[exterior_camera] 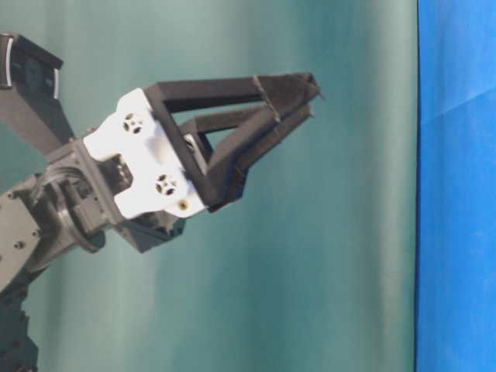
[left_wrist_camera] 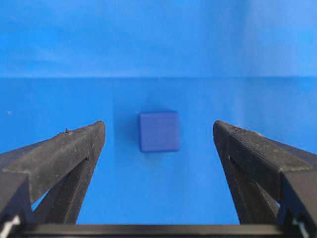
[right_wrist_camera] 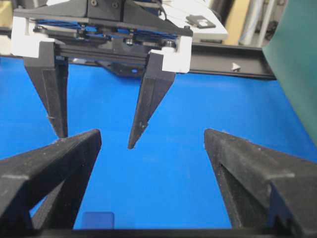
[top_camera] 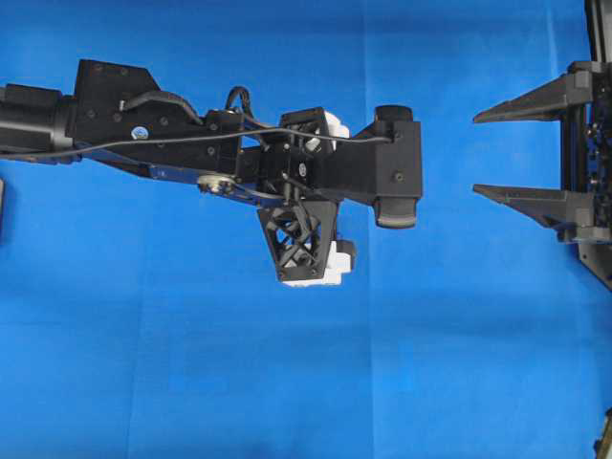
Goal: Handover the blue block to the right arm after grasping it with the left arm, then place it in the designated position.
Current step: 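Lower the left gripper around the blue cube and close on it, then lift the blue cube with the left gripper and bring it toward center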
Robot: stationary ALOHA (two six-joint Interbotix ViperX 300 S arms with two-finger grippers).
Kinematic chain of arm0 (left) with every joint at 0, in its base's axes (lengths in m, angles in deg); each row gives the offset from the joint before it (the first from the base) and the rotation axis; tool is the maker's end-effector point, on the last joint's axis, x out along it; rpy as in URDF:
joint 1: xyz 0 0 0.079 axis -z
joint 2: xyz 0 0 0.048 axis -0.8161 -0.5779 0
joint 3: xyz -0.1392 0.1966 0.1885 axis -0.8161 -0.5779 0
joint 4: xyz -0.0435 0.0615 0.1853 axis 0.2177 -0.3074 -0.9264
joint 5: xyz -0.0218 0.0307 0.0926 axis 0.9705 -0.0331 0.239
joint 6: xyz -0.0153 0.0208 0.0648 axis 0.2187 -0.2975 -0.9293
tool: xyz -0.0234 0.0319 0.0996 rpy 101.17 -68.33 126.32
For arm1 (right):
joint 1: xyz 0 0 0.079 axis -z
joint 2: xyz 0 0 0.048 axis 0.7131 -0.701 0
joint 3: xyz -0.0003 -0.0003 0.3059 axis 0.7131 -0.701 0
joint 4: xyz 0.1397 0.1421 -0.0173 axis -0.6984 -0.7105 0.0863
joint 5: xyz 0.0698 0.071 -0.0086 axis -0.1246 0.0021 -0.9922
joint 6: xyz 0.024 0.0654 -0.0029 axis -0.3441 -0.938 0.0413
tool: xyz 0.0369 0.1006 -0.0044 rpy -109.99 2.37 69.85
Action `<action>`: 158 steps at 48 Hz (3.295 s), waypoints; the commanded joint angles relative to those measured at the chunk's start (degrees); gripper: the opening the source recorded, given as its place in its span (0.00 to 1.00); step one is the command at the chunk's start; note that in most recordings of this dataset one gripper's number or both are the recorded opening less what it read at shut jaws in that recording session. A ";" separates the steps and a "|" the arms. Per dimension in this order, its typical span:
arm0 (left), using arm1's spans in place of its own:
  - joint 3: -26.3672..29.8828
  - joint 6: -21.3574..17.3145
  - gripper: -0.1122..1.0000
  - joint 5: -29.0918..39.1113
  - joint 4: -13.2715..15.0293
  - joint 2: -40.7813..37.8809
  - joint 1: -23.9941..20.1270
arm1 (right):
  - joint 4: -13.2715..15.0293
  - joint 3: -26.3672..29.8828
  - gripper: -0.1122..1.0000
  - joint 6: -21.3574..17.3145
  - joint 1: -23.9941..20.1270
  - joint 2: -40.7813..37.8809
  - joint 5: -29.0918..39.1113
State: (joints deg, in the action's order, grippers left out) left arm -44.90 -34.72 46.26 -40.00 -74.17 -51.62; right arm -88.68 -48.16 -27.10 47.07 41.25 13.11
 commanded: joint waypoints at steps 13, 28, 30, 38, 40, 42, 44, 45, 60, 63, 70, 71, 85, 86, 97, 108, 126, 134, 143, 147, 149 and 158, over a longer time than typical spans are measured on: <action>-5.98 0.26 0.94 -7.38 -0.18 1.05 -0.09 | -0.09 1.58 0.98 0.00 0.00 -0.26 -0.26; -13.18 0.26 0.94 -18.90 -0.18 -0.26 0.00 | -0.09 1.58 0.98 0.00 0.09 -0.62 -0.35; -13.62 0.26 0.94 -19.78 -0.09 -0.88 0.00 | -0.09 1.58 0.98 0.00 0.09 -0.70 -0.44; -14.33 0.44 0.94 -21.53 -0.09 -3.43 0.00 | -0.09 1.58 0.98 0.00 0.00 -0.88 -0.44; -14.33 0.62 0.94 -21.71 -0.09 -4.13 0.00 | -0.09 1.58 0.98 0.00 0.09 -0.88 -0.44; -14.33 0.88 0.94 -22.06 -0.09 -4.75 0.09 | -0.18 1.58 0.98 0.00 0.09 -0.88 -0.35; -14.41 1.23 0.94 -22.41 -0.09 -5.54 0.09 | -0.18 1.58 0.98 0.00 0.09 -0.88 -0.35; -14.33 1.41 0.94 -22.50 -0.09 -5.71 0.09 | -0.09 1.58 0.98 0.00 0.09 -0.88 -0.35; -15.64 1.85 0.94 -25.66 -0.09 -9.14 0.09 | -0.09 1.58 0.98 0.00 0.09 -1.14 -0.26; -15.82 1.85 0.94 -26.19 -0.09 -9.49 0.18 | -0.09 1.58 0.98 0.00 0.09 -1.23 -0.26; -16.52 1.85 0.94 -26.98 -0.09 -10.20 0.09 | -0.09 1.49 0.98 0.00 0.09 -1.49 -0.35; -16.61 1.85 0.94 -27.07 -0.09 -10.28 0.09 | -0.09 1.49 0.98 0.00 0.09 -1.49 -0.35; -16.79 2.90 0.94 -27.33 -0.09 -10.63 0.09 | -0.09 1.49 0.98 0.00 0.09 -1.85 -0.53; -16.79 2.99 0.94 -27.25 -0.09 -10.63 0.09 | -0.09 1.49 0.98 0.00 0.00 -1.85 -0.44; -16.61 2.99 0.90 -27.16 0.00 -10.63 0.35 | -0.09 1.49 0.98 0.00 0.00 -1.93 -0.44; -16.79 2.72 0.54 -27.16 -0.09 -10.63 0.53 | -0.09 1.49 0.98 0.00 0.09 -1.93 -0.53; -16.44 2.29 0.54 -26.63 -0.09 -10.20 0.62 | -0.09 1.58 0.98 0.00 0.09 -1.93 -0.44; -16.35 2.02 0.54 -23.73 -0.09 -6.42 0.53 | -0.09 1.67 0.98 0.00 0.09 -1.93 -0.44; -16.35 2.11 0.54 -20.74 -0.09 -0.44 0.35 | 0.00 1.67 0.98 0.09 0.09 -1.93 -0.26; -16.26 2.29 0.54 -19.51 -0.09 1.93 0.26 | -0.09 1.76 0.98 0.00 0.09 -1.93 -0.26; -16.26 2.37 0.54 -18.81 -0.18 3.25 0.26 | -0.09 1.76 0.98 0.00 0.09 -1.93 -0.26; -15.21 2.46 0.54 -15.82 -0.18 8.61 0.09 | -0.09 1.93 0.98 0.00 0.09 -1.93 -0.26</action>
State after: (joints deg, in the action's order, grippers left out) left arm -62.04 -32.26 29.82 -40.00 -69.42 -51.36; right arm -88.68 -47.99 -27.10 46.98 39.58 13.11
